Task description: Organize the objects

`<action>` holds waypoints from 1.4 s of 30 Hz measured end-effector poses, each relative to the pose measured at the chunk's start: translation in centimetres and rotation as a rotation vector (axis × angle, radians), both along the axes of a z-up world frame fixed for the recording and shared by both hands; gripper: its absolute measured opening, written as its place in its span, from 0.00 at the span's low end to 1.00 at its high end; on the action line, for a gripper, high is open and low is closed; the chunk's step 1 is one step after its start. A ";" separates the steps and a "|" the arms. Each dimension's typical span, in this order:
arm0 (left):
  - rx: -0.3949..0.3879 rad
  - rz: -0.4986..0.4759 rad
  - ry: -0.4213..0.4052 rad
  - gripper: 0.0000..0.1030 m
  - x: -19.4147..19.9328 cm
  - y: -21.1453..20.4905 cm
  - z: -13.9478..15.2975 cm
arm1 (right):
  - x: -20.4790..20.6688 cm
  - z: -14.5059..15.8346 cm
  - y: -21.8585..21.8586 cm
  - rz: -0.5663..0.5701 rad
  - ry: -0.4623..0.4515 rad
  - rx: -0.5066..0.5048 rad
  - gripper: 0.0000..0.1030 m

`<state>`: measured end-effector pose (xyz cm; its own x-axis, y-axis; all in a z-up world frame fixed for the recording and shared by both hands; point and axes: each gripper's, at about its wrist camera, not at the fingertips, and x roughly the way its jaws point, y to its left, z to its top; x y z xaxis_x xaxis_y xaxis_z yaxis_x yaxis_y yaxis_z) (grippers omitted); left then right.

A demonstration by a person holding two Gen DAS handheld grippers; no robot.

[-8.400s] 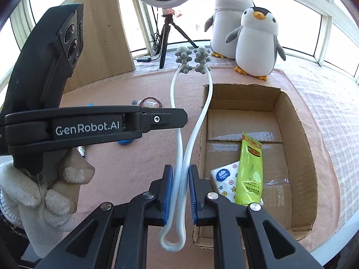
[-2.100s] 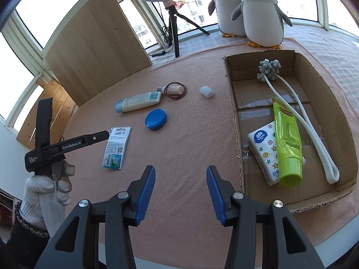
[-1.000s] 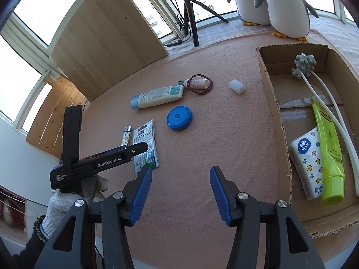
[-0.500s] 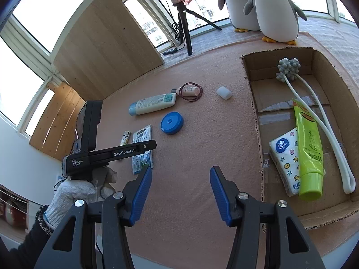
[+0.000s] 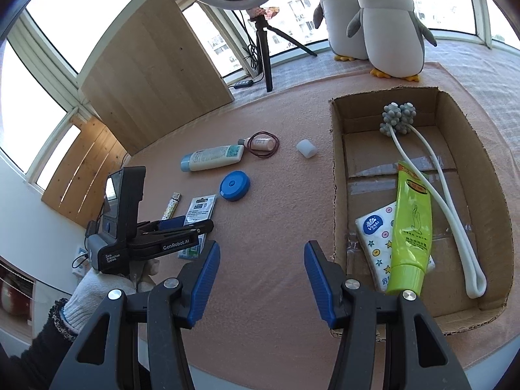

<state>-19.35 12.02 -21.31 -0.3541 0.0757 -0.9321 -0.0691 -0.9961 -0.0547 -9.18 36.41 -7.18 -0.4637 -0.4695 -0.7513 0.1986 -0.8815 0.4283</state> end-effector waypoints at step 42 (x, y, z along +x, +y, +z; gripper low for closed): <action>0.222 -0.393 0.152 0.60 2.3 22.7 9.7 | 3.4 0.6 10.5 -0.228 0.073 0.070 0.56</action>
